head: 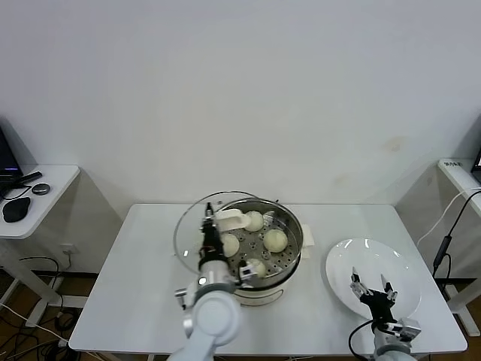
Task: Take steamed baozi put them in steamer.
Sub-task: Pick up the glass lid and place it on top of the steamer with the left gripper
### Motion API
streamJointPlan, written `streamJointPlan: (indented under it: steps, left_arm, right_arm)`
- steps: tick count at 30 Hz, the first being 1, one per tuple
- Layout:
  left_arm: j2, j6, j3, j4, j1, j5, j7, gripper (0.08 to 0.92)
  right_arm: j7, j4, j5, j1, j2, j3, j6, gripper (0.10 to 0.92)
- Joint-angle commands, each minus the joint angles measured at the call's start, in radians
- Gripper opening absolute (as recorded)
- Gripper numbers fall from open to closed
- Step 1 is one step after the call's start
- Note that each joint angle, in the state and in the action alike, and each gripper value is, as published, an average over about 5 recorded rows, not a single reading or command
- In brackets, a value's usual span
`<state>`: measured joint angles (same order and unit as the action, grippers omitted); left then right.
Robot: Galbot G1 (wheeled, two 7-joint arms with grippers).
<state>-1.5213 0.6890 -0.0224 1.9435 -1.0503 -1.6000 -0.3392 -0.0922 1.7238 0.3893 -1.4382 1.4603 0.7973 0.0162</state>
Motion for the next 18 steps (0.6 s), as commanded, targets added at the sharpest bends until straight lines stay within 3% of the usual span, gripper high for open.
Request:
streamJointPlan:
  steps: [1, 8, 18]
  left_arm:
    - [-0.029, 0.005, -0.165, -0.085, 0.114, 0.024, -0.022, 0.176]
    - [-0.059, 0.005, -0.171, -0.155, 0.132, 0.028, -0.007, 0.176]
    - [-0.047, 0.004, -0.133, -0.204, 0.121, -0.017, 0.005, 0.176]
  right_arm:
    - [-0.001, 0.009, -0.009, -0.008, 0.005, 0.007, 0.002, 0.823]
    - [-0.001, 0.01, -0.014, -0.01, 0.008, 0.01, 0.001, 0.823]
    - [-0.001, 0.003, -0.026, -0.004, 0.016, -0.002, -0.003, 0.823]
